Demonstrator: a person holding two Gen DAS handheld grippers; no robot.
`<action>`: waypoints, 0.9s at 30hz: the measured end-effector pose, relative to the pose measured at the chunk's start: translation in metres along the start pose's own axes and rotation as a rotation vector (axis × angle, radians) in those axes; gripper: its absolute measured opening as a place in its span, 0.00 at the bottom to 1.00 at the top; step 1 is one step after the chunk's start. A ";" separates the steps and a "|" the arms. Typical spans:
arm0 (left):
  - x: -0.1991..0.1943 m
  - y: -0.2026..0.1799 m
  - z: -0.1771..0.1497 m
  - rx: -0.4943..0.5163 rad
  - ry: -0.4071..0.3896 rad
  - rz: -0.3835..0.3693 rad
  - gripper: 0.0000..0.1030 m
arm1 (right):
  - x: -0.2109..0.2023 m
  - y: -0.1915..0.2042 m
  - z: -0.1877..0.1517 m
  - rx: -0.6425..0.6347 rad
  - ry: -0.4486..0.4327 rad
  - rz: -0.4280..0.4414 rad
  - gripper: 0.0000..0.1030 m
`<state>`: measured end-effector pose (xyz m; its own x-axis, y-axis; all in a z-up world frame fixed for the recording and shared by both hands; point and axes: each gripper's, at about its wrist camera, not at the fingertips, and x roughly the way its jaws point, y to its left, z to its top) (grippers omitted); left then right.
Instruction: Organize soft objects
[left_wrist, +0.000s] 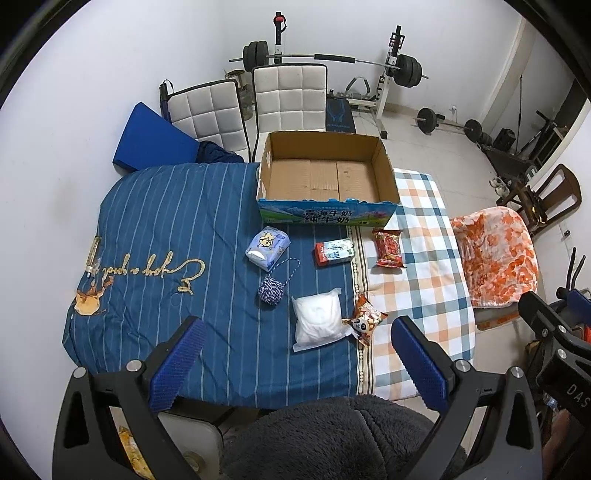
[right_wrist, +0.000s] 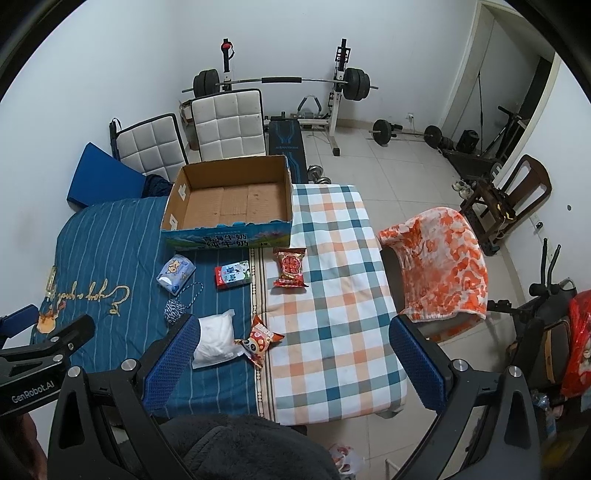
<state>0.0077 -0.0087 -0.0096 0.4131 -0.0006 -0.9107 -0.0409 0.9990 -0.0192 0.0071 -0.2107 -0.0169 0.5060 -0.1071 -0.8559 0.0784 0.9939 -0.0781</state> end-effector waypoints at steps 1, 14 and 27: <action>0.000 0.000 0.000 0.000 -0.003 0.001 1.00 | -0.001 0.000 -0.001 0.000 -0.002 -0.002 1.00; -0.001 -0.002 0.004 -0.006 -0.013 -0.011 1.00 | 0.005 -0.002 0.014 0.010 -0.001 -0.007 1.00; -0.001 -0.004 0.005 -0.008 -0.011 -0.010 1.00 | 0.005 -0.004 0.022 0.010 -0.005 -0.009 1.00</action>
<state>0.0123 -0.0122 -0.0060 0.4233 -0.0105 -0.9059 -0.0441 0.9985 -0.0322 0.0284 -0.2157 -0.0100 0.5093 -0.1160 -0.8527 0.0917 0.9925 -0.0802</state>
